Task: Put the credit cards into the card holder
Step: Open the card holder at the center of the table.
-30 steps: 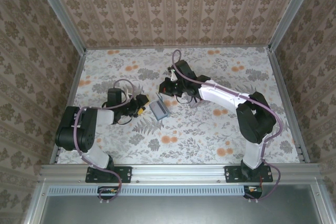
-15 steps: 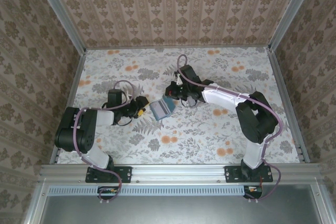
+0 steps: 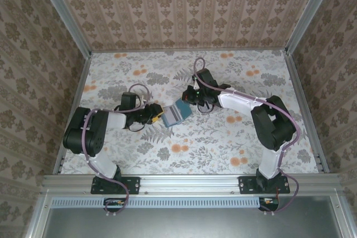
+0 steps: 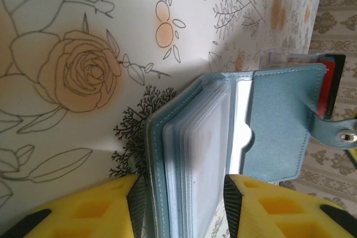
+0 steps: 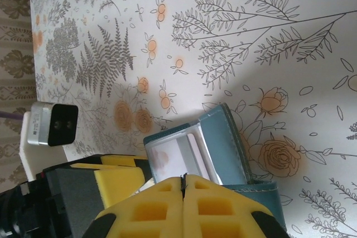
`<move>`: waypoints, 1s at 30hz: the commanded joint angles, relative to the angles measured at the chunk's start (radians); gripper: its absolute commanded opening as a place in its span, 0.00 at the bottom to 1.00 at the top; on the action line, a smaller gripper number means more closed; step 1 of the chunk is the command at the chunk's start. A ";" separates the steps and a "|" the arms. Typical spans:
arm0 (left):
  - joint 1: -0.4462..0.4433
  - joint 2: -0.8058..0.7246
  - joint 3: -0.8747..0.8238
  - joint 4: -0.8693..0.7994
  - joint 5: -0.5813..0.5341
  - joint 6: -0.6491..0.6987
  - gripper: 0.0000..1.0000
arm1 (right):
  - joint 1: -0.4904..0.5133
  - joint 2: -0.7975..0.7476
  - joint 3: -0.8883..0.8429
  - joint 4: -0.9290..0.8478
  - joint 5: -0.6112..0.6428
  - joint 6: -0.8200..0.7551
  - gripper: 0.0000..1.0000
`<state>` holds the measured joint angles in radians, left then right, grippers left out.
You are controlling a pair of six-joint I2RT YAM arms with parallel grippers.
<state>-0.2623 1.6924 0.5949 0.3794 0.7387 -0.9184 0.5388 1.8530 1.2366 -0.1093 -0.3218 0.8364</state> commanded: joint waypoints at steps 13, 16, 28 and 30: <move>-0.012 0.094 0.029 0.097 0.019 -0.035 0.32 | -0.036 0.060 -0.066 0.056 -0.004 0.014 0.00; -0.012 0.111 0.025 0.151 0.031 -0.065 0.19 | -0.036 0.064 -0.072 0.058 -0.001 0.013 0.00; 0.003 0.035 0.038 0.082 0.027 -0.034 0.09 | -0.037 0.017 -0.053 -0.042 0.058 -0.078 0.17; 0.013 0.017 0.042 0.028 0.019 0.001 0.09 | -0.047 -0.015 -0.029 -0.091 0.066 -0.115 0.24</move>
<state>-0.2649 1.7515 0.6151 0.4915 0.7673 -0.9791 0.5026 1.9030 1.1702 -0.1055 -0.2958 0.7929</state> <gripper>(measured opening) 0.093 0.218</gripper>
